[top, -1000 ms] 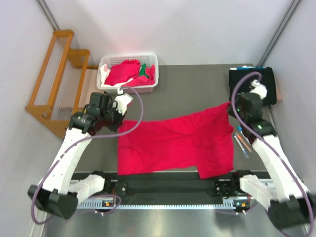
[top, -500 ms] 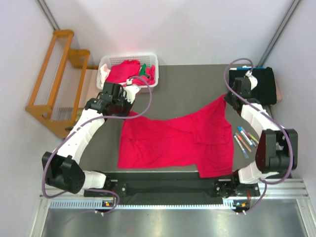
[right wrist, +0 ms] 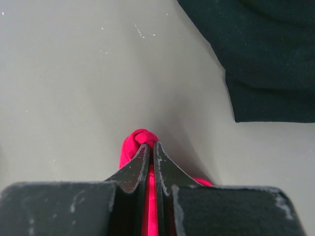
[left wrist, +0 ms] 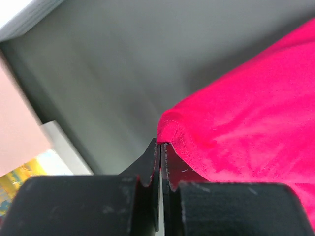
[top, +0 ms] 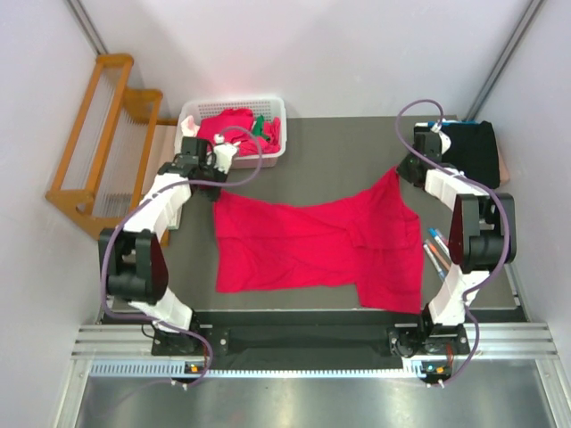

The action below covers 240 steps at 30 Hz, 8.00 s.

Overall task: Fold and stack the t-shirts
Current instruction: Flatten the tshirt out, then fold the tshirt

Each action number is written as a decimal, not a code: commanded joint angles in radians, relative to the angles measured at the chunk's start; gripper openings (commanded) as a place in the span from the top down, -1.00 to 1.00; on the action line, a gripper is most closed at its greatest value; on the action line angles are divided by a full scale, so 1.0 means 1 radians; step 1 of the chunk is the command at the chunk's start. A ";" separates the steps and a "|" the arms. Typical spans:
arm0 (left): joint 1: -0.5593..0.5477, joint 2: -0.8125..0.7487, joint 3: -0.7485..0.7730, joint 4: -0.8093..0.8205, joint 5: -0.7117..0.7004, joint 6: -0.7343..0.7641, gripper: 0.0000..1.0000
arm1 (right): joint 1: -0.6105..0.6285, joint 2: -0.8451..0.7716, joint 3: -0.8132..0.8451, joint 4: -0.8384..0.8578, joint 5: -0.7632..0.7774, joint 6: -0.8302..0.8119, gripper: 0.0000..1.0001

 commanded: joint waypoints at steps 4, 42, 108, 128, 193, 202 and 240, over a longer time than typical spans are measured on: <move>0.176 0.184 0.177 0.060 -0.017 0.051 1.00 | -0.009 -0.030 0.044 0.047 -0.004 -0.002 1.00; 0.216 0.202 0.219 0.061 0.058 0.028 -0.77 | -0.045 0.174 0.267 -0.056 -0.047 -0.072 0.03; -0.049 -0.329 -0.439 -0.088 -0.110 0.006 -0.98 | 0.689 -0.880 -0.804 -0.562 0.061 0.276 -0.02; 0.012 -0.232 -0.468 0.032 -0.060 -0.007 -0.98 | 0.699 -0.851 -0.764 -0.534 0.071 0.270 0.86; 0.016 -0.243 -0.491 -0.112 -0.188 0.128 1.00 | 0.700 -1.032 -0.642 -0.694 0.107 0.250 1.00; 0.019 -0.325 -0.478 -0.169 -0.189 0.167 1.00 | 0.708 -1.162 -0.592 -0.858 0.061 0.245 1.00; 0.020 -0.275 -0.241 -0.169 -0.175 0.177 1.00 | 0.711 -1.158 -0.322 -0.864 0.191 0.308 1.00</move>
